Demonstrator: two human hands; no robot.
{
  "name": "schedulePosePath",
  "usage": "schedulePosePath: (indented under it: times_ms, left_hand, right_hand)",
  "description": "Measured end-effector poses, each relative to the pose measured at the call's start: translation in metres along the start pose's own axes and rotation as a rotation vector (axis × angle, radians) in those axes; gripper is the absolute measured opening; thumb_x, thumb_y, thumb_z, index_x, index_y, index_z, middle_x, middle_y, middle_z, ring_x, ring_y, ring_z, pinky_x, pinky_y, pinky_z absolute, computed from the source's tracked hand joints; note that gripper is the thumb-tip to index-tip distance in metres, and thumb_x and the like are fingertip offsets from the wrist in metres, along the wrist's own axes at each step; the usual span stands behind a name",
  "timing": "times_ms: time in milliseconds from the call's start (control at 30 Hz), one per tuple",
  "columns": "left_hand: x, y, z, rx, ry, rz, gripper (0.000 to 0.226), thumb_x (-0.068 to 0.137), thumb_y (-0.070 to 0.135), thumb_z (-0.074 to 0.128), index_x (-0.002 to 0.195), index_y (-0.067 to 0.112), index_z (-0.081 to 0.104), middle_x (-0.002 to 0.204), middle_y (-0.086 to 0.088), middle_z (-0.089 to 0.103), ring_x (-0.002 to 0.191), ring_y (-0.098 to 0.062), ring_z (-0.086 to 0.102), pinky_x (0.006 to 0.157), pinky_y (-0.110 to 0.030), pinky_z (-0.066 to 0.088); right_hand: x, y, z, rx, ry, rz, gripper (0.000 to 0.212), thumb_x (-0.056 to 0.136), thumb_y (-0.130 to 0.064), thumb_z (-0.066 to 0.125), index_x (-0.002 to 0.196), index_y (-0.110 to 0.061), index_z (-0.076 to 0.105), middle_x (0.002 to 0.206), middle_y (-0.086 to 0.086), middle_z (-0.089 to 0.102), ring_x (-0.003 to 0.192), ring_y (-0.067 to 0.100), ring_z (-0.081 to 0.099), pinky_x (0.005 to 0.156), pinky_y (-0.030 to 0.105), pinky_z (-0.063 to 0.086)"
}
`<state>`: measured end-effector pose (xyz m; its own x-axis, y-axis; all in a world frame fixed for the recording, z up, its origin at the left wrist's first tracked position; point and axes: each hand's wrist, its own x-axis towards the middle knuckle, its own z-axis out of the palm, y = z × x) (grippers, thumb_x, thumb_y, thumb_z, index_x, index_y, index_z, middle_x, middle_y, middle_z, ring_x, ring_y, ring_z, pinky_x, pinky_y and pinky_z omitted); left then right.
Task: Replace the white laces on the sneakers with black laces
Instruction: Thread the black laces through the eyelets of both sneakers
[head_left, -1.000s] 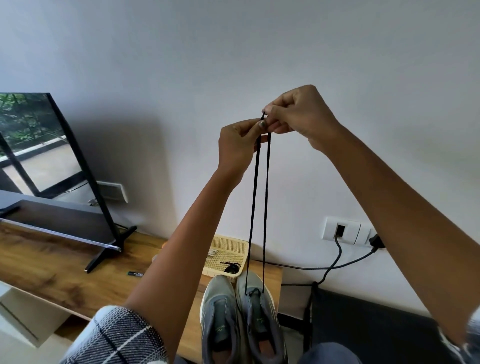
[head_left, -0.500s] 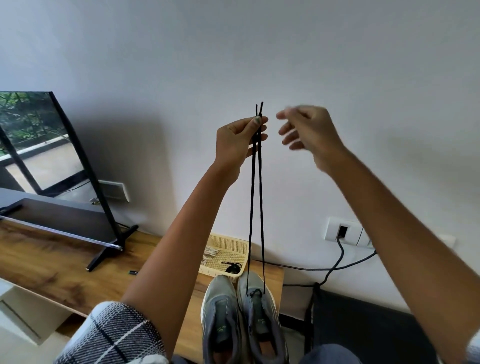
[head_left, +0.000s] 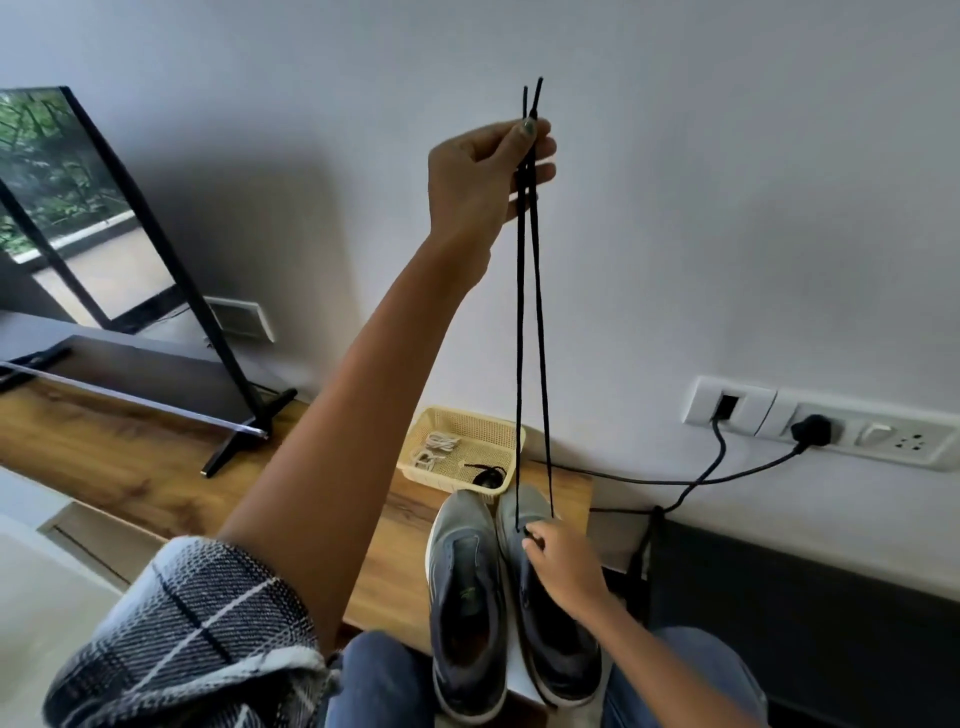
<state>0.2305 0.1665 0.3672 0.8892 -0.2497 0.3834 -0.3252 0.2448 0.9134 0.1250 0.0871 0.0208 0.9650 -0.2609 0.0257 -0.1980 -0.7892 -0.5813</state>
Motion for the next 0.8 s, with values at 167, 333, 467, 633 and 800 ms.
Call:
schedulePosePath:
  times_ms: [167,333,467,633,800]
  left_hand:
    - [0.013,-0.004,-0.004,0.048,0.006,0.056,0.019,0.097,0.015,0.057,0.105,0.004,0.070,0.095,-0.008,0.074,0.082,-0.017,0.073,0.072,-0.026,0.058]
    - [0.024,-0.004,-0.004,0.063,0.058,0.150,0.017,0.097,0.010,0.055,0.100,0.001,0.069,0.090,-0.010,0.074,0.080,-0.020,0.072,0.075,-0.033,0.059]
    - [0.032,0.004,0.001,0.071,0.084,0.179,0.015,0.095,0.006,0.054,0.084,0.006,0.064,0.079,-0.007,0.072,0.072,-0.020,0.071,0.074,-0.035,0.059]
    - [0.039,0.019,0.007,0.167,0.094,0.087,0.027,0.092,0.004,0.050,0.071,0.019,0.041,0.081,-0.004,0.051,0.077,-0.017,0.048,0.044,-0.005,0.033]
    - [0.038,0.010,0.016,0.090,0.048,0.197,0.014,0.094,0.007,0.054,0.082,0.006,0.062,0.078,-0.008,0.071,0.070,-0.021,0.069,0.072,-0.036,0.057]
  right_hand:
    - [0.001,0.000,0.025,-0.329,-0.088,-0.051,0.041,0.102,-0.033,0.031,0.133,-0.014,0.050,0.128,0.001,0.057,0.121,0.021,0.048,0.097,0.036,0.037]
    - [-0.004,0.000,0.038,-0.495,-0.180,-0.052,0.048,0.104,-0.024,0.025,0.148,-0.007,0.026,0.148,0.006,0.039,0.132,0.024,0.037,0.102,0.039,0.030]
    - [-0.003,0.001,0.038,-0.510,-0.213,-0.037,0.048,0.104,-0.024,0.024,0.149,-0.006,0.025,0.149,0.007,0.038,0.133,0.024,0.036,0.101,0.039,0.030]
    - [-0.004,0.002,0.040,-0.534,-0.224,-0.041,0.049,0.103,-0.024,0.025,0.149,-0.005,0.024,0.149,0.008,0.038,0.132,0.024,0.036,0.100,0.039,0.030]
    - [-0.003,0.004,0.041,-0.521,-0.235,-0.031,0.049,0.103,-0.024,0.026,0.149,-0.006,0.024,0.147,0.006,0.041,0.132,0.024,0.036,0.101,0.039,0.030]
